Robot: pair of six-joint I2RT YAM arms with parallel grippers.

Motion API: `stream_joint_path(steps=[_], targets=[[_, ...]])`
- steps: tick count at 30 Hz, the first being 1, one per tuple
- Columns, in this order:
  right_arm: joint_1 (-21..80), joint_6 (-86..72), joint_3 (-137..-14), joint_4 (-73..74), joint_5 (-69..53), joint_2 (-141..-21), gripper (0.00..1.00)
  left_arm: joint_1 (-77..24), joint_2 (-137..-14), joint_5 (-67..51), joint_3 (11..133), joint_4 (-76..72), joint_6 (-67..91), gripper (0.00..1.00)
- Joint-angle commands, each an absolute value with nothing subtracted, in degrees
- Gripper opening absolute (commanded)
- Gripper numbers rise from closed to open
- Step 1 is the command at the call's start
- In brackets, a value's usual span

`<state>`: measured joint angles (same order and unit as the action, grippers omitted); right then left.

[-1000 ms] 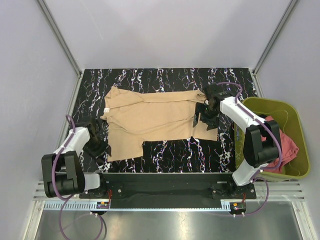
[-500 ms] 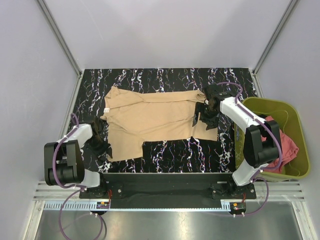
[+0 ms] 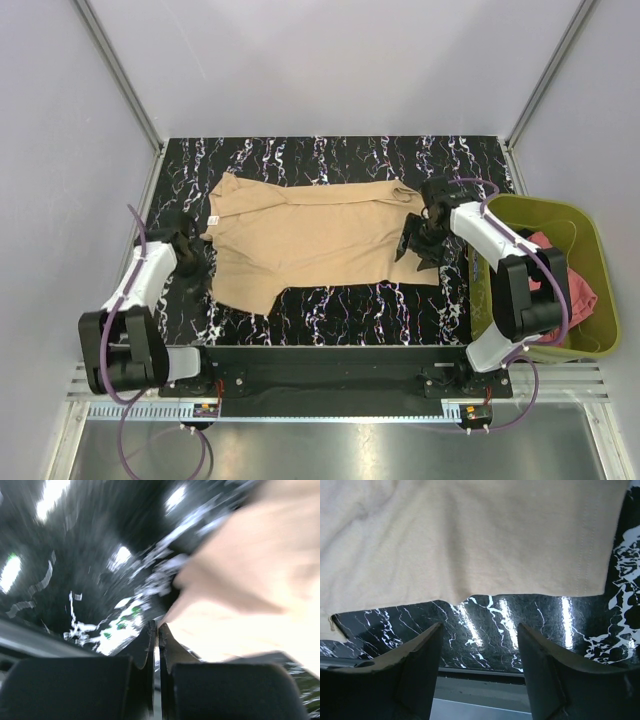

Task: Fold and stack the t-shirts
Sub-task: Flatten the tshirt out

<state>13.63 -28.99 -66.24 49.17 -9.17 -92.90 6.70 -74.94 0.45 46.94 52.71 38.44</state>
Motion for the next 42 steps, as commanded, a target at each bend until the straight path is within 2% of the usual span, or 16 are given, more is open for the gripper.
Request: stream_joint_path(steps=[1,5,6,8,19,24,33,39,42], targets=[[12.2,-33.0,-64.6,49.1,-9.5,-90.7,0.66,6.7,-69.7,6.4,54.5,50.7,34.2,0.00],[10.5,-38.7,-61.6,49.0,-6.8,-91.2,0.58,6.7,-70.1,5.6,58.6,50.6,32.5,0.00],[10.2,-39.5,-60.9,48.9,-4.2,-91.4,0.50,6.7,-70.5,4.9,58.6,50.5,32.3,0.00],[10.1,-41.1,-58.9,48.3,-0.9,-91.2,0.45,6.8,-70.9,3.1,57.8,49.6,32.2,0.00],[10.2,-49.5,-52.0,45.8,10.7,-88.2,0.47,6.8,-72.9,0.3,56.4,46.9,30.2,0.00],[10.2,-49.8,-52.5,43.7,9.1,-90.8,0.51,6.8,-73.7,0.3,57.2,46.8,29.4,0.00],[10.2,-53.0,-50.4,42.1,6.8,-91.6,0.50,6.8,-76.0,-1.5,59.3,46.8,27.9,0.00],[10.2,-54.4,-48.4,40.5,5.4,-93.4,0.42,6.8,-77.3,-1.8,60.7,46.8,27.3,0.00],[10.2,-53.5,-48.4,39.9,6.3,-94.0,0.29,6.8,-77.6,-2.1,61.3,46.8,27.2,0.00]])
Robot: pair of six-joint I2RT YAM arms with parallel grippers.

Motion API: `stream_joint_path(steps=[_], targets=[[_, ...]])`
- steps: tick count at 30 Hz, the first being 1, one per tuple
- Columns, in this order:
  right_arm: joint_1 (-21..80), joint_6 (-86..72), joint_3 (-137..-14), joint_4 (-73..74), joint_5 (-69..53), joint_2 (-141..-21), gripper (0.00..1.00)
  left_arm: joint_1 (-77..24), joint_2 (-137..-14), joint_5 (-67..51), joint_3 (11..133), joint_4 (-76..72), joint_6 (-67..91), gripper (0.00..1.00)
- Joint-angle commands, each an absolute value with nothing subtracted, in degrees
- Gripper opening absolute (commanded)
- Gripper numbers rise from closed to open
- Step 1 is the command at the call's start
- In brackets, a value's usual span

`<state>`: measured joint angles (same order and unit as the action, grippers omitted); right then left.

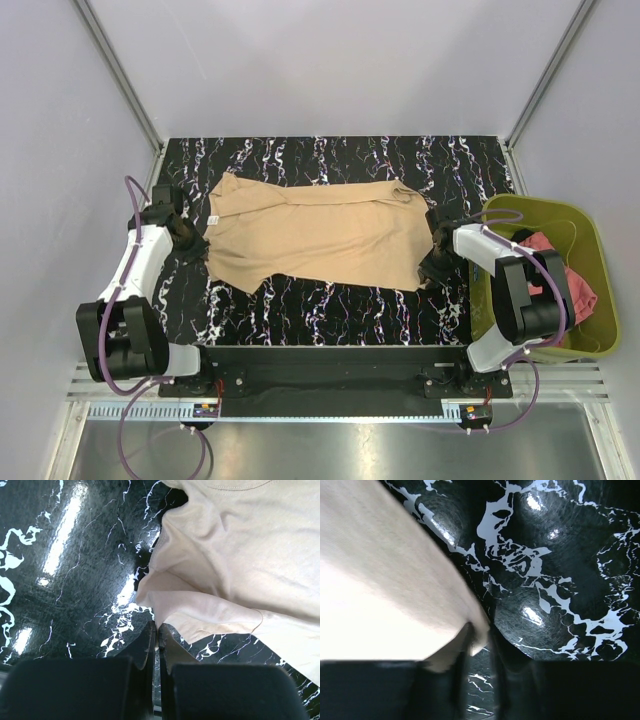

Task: Fold and stack the t-shirts
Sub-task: Flatten the tshirt out

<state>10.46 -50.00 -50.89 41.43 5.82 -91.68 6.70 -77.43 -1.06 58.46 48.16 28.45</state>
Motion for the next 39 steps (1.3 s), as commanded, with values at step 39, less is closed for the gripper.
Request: stream_joint_path(steps=[39], targets=[[10.2,-27.5,-100.5,39.7,6.2,-52.7,0.00,6.4,-58.6,-7.7,122.6,25.4,30.6,0.00]])
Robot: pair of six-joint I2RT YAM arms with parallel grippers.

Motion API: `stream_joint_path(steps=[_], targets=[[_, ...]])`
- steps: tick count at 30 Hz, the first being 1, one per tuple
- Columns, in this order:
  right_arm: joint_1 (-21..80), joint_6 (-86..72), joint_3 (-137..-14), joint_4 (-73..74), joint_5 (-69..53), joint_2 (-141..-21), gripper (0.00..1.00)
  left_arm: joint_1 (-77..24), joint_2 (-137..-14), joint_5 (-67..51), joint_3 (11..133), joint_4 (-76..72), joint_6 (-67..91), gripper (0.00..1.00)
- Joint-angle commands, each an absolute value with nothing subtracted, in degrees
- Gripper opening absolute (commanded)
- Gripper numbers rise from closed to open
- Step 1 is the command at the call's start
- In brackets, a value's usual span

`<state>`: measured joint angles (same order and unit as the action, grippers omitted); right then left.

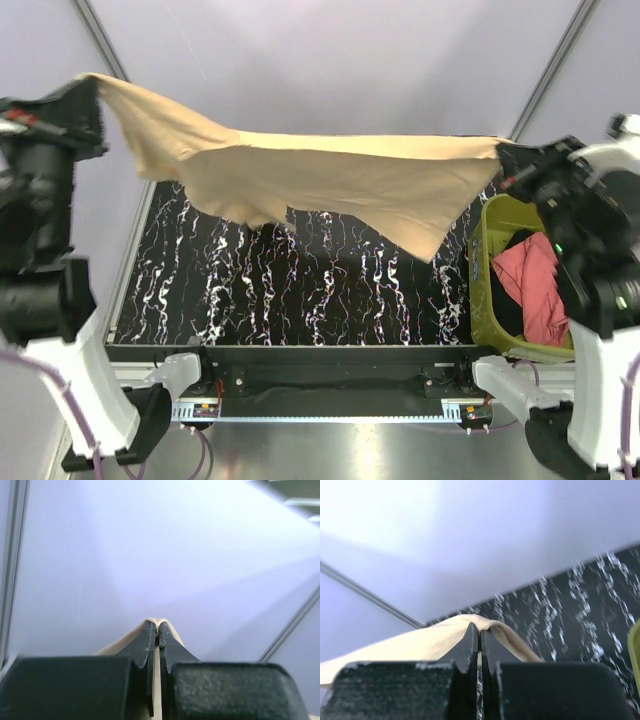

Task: Fold and stack the t-shirts
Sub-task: Flatten the tshirt out

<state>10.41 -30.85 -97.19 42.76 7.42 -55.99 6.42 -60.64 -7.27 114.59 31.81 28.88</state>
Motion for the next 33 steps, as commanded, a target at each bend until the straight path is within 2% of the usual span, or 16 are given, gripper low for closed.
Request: stream_joint_path(steps=[1,6,11,17,23,27,29,33], targets=[[10.2,-27.4,-101.1,39.7,5.8,-51.4,0.00,6.4,-58.3,-7.8,124.3,24.4,31.1,0.00],[10.2,-28.9,-100.0,40.4,4.5,-43.7,0.00,6.4,-54.9,-6.3,126.8,22.3,32.7,0.00],[10.2,-31.6,-98.2,42.6,3.6,-41.6,0.00,6.4,-55.4,-6.6,126.7,22.1,33.7,0.00],[10.3,-33.0,-89.0,41.9,8.8,-44.5,0.00,6.4,-57.6,-6.4,113.7,20.5,32.4,0.00],[10.2,-30.8,-77.6,27.3,11.9,-53.9,0.00,6.4,-65.7,-6.0,95.7,14.5,30.8,0.00],[10.2,-27.3,-73.2,14.3,15.1,-65.0,0.00,6.3,-75.3,-5.8,89.4,7.4,31.3,0.00],[10.1,-24.3,-70.2,9.0,17.6,-69.2,0.00,5.8,-82.9,-6.0,88.7,3.8,29.8,0.00],[8.6,-22.2,-72.6,1.1,19.1,-87.6,0.00,5.0,-97.1,-5.0,91.2,-1.0,29.1,0.00]])
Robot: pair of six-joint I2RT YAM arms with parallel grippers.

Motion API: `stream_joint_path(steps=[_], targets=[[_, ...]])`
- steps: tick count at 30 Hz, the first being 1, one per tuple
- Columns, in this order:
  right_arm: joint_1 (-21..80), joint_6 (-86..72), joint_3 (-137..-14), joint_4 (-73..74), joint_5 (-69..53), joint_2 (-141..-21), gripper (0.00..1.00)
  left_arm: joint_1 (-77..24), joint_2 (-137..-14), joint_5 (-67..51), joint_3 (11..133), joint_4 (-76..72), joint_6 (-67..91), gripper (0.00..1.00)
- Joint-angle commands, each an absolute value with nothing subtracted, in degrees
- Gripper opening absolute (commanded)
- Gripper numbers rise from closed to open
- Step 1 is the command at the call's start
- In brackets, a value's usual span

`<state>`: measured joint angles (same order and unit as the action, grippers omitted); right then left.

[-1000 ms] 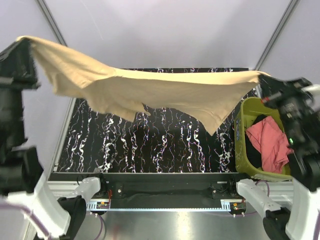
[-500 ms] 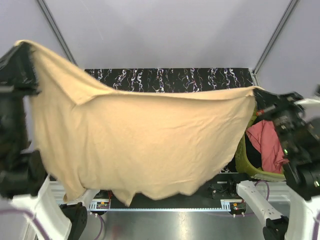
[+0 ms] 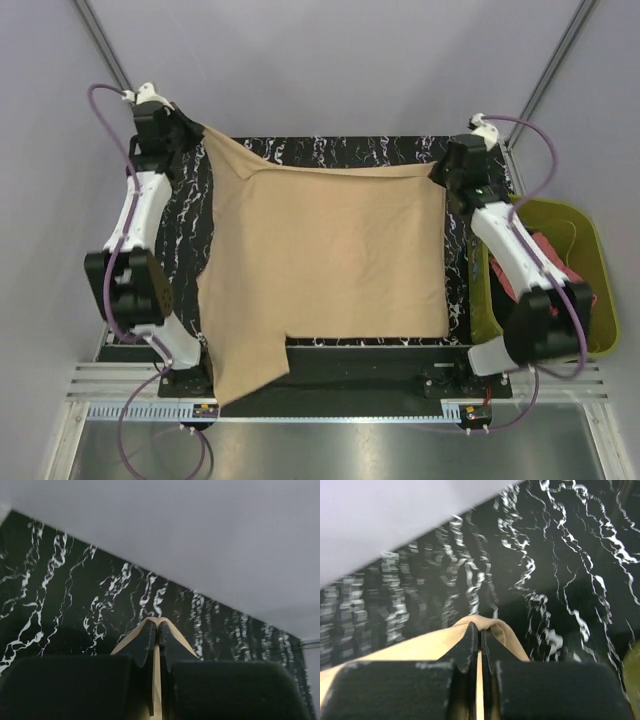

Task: Fold and stack the t-shirts
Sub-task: Flatten the tshirt out, then fold the tshirt

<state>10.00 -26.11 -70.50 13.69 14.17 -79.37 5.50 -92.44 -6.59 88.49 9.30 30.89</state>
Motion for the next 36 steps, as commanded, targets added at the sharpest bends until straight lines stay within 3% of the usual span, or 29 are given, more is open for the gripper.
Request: stream_joint_path(steps=[1,8,18,20,27,36], targets=[[8.4,-21.3,-73.7,0.6,19.2,-90.6,0.00,5.0,-99.8,-4.9,92.4,-1.3,28.8,0.00],[6.9,-14.1,-86.7,-0.8,17.8,-111.5,0.00,4.6,-117.6,-9.0,101.2,-1.3,30.8,0.00],[4.9,-13.9,-99.4,4.2,12.4,-123.5,0.04,4.3,-123.5,-12.9,104.2,-0.1,34.7,0.00],[4.5,-14.3,-102.2,5.2,11.0,-125.5,0.09,4.2,-122.8,-12.5,104.5,2.5,35.4,0.00],[4.0,-17.3,-108.7,12.6,8.9,-129.3,0.11,4.1,-114.4,-15.3,94.9,4.8,40.1,0.00],[2.8,-20.6,-108.2,21.0,8.4,-127.4,0.01,4.0,-102.8,-16.6,84.4,11.0,39.4,0.00]])
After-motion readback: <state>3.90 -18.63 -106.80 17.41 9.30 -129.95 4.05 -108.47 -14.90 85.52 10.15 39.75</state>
